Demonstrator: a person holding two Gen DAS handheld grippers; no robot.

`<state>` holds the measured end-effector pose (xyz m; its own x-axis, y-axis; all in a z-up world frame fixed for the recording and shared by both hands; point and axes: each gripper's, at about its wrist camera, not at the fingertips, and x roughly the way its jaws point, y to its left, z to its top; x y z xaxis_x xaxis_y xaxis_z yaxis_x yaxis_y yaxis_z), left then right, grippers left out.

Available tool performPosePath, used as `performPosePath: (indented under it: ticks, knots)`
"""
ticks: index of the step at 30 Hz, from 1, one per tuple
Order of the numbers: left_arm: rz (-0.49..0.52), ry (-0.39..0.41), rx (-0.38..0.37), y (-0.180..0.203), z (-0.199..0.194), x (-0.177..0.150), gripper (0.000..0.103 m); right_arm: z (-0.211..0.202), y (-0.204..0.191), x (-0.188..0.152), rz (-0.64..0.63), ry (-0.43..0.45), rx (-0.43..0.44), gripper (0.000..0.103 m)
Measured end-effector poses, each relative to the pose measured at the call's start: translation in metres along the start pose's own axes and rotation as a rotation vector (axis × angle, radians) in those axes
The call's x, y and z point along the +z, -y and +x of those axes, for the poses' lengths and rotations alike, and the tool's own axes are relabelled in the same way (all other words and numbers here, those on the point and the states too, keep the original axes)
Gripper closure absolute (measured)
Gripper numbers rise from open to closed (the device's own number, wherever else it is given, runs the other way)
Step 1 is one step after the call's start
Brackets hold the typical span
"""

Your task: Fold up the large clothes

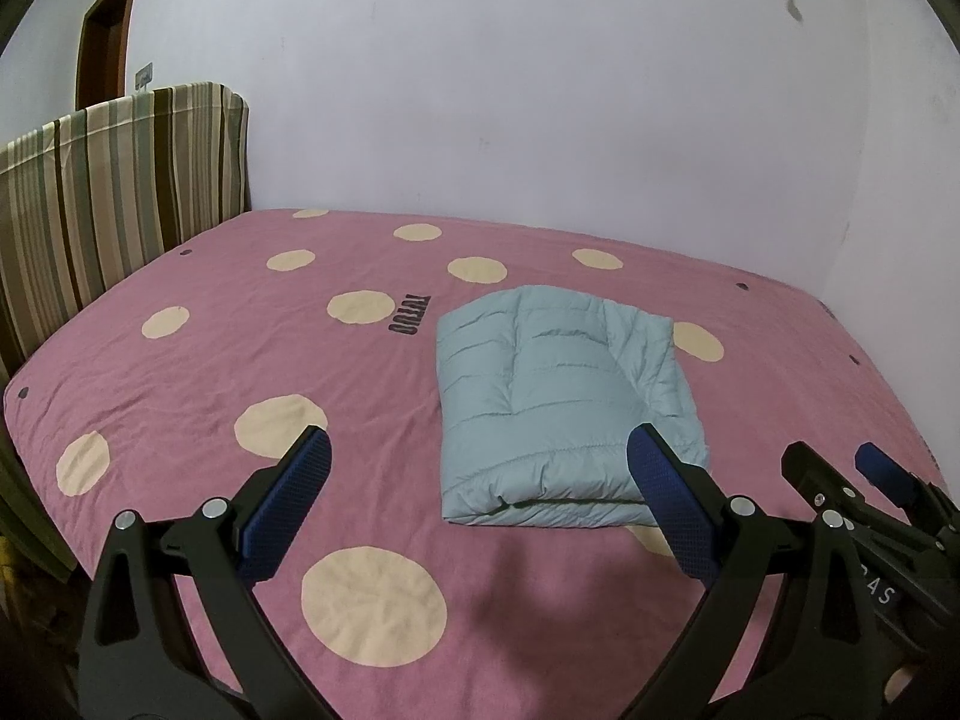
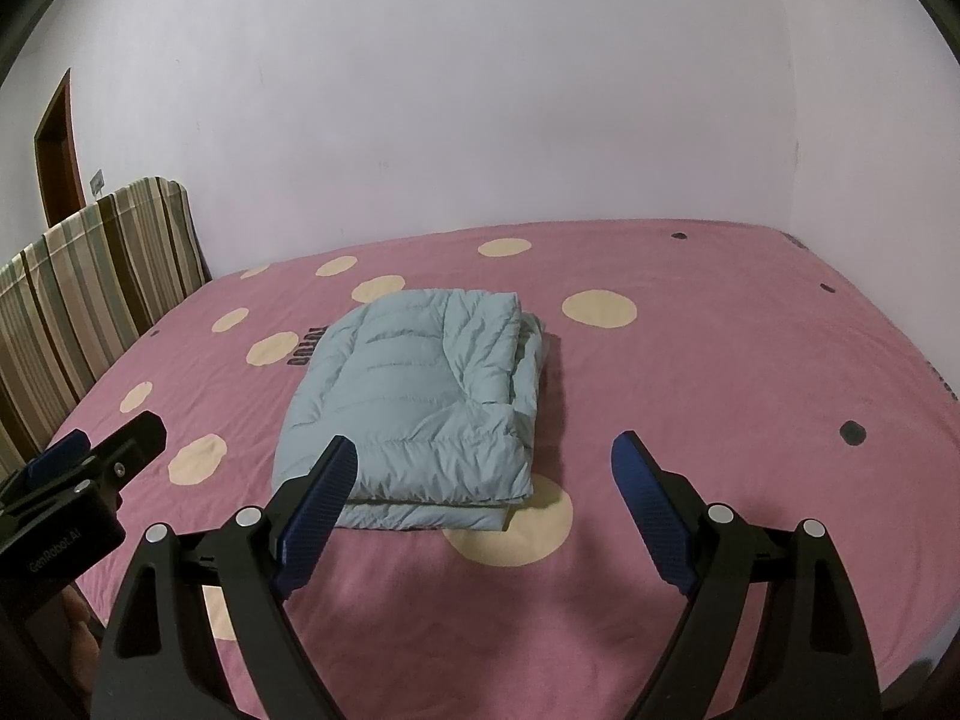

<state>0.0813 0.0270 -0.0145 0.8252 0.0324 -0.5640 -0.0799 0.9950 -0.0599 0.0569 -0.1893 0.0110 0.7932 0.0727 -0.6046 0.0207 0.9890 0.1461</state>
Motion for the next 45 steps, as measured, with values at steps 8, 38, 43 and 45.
performPosePath:
  ticks: [8, 38, 43, 45]
  knots:
    - [0.006, -0.004, 0.000, 0.001, 0.003, -0.001, 0.004, -0.001, 0.000, 0.000, 0.000, -0.003, 0.001, 0.017]
    - [0.043, 0.008, 0.001, 0.008, 0.006, -0.003, 0.002, 0.006, 0.000, -0.004, -0.001, -0.020, 0.005, 0.018]
    - [0.035, -0.023, -0.019, 0.007, 0.017, -0.005, 0.002, 0.013, 0.001, -0.004, -0.003, -0.035, 0.006, 0.018]
    - [0.024, -0.043, -0.026, 0.005, 0.023, -0.006, 0.002, 0.016, 0.002, -0.004, -0.002, -0.042, 0.007, 0.017]
